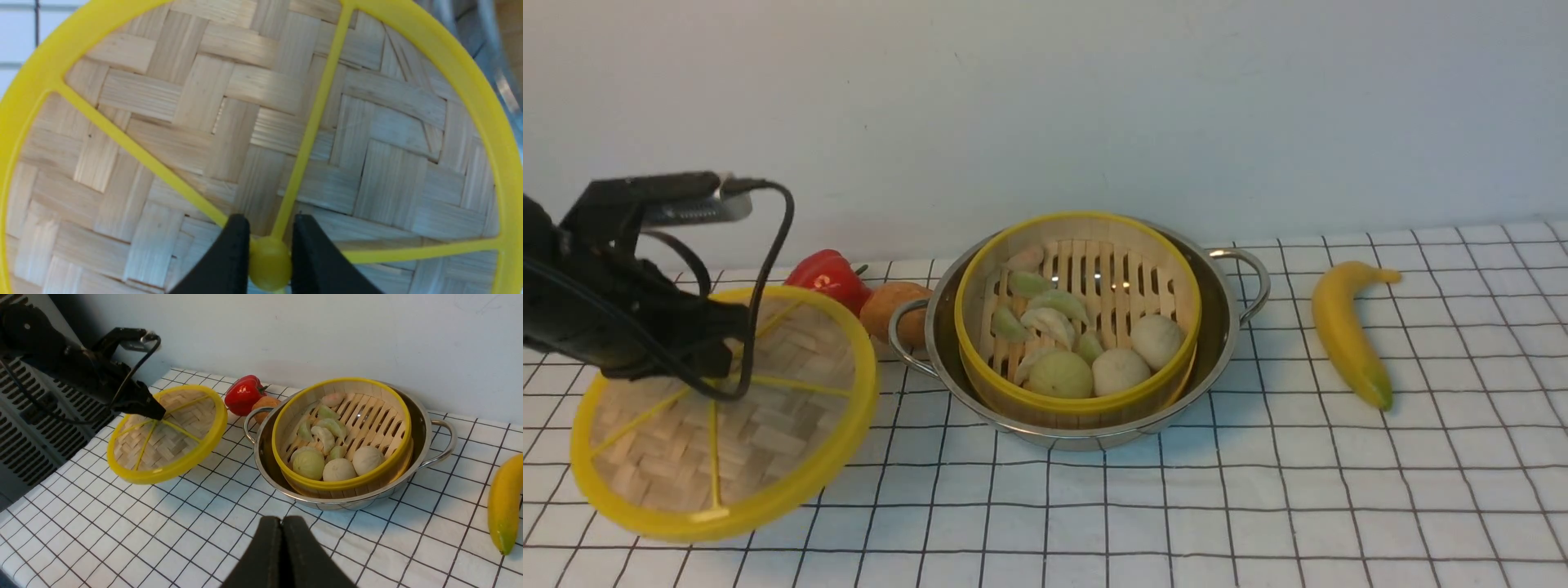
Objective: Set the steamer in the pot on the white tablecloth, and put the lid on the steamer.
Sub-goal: 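Place the yellow bamboo steamer lid onto the steamer in the pot with the left gripper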
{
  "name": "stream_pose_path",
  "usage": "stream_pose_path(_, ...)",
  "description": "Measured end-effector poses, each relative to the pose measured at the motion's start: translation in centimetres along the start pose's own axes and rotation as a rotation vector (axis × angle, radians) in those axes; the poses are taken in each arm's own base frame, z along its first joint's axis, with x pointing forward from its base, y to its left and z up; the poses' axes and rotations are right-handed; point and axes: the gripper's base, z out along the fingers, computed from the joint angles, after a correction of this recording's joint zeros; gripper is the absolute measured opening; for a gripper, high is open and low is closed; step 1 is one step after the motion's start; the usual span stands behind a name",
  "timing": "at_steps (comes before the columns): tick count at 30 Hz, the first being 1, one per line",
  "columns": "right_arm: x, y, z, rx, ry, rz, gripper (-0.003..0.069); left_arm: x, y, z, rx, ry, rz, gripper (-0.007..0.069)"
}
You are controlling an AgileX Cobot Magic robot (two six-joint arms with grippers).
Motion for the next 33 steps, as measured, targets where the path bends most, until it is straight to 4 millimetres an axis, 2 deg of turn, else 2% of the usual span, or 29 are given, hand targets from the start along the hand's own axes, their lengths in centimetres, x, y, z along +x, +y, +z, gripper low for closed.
stream_pose_path(2, 0.0, 0.0, 0.0, -0.004, 0.000, 0.002, 0.0000, -1.5, -1.2, -0.8, 0.015, -0.037, 0.041, 0.0123)
stream_pose_path(3, 0.0, 0.0, 0.0, -0.004, 0.000, 0.002, 0.0001, -1.7, -1.4, -0.7, 0.017, -0.037, 0.044, 0.0123)
stream_pose_path(4, 0.0, 0.1, 0.0, -0.006, -0.001, 0.004, 0.0000, -3.2, -2.9, -1.1, 0.036, -0.070, 0.090, 0.0123)
stream_pose_path(5, 0.0, 0.1, 0.0, -0.006, -0.001, 0.004, 0.0000, -3.6, -3.1, -1.2, 0.039, -0.077, 0.096, 0.0123)
stream_pose_path(6, 0.0, 0.1, 0.0, -0.008, 0.000, 0.005, 0.0000, -4.8, -4.6, -1.1, 0.059, -0.096, 0.137, 0.0123)
stream_pose_path(12, -0.2, -0.1, 0.8, -0.024, 0.026, 0.029, 0.0001, -8.9, -11.0, 1.0, 0.145, -0.105, 0.279, 0.0123)
stream_pose_path(13, -0.3, -0.1, 0.8, -0.027, 0.029, 0.032, 0.0001, -9.0, -11.4, 1.2, 0.150, -0.101, 0.287, 0.0123)
stream_pose_path(15, -0.4, -0.2, 1.4, -0.035, 0.050, 0.048, 0.0001, -10.1, -13.7, 2.5, 0.177, -0.081, 0.331, 0.0123)
stream_pose_path(20, -0.6, -0.3, 2.1, -0.049, 0.068, 0.055, 0.0004, -10.8, -16.8, 4.5, 0.195, -0.063, 0.403, 0.0123)
stream_pose_path(23, -0.6, -0.2, 2.1, -0.063, 0.066, 0.044, 0.0004, -10.2, -18.6, 6.0, 0.186, -0.028, 0.458, 0.0123)
stream_pose_path(30, -0.7, -0.1, 2.1, -0.072, 0.065, 0.042, 0.0004, -9.1, -20.6, 8.5, 0.147, 0.006, 0.549, 0.0123)
stream_pose_path(33, -0.7, -0.1, 2.1, -0.072, 0.064, 0.040, 0.0006, -9.2, -20.9, 8.5, 0.150, -0.020, 0.551, 0.0123)
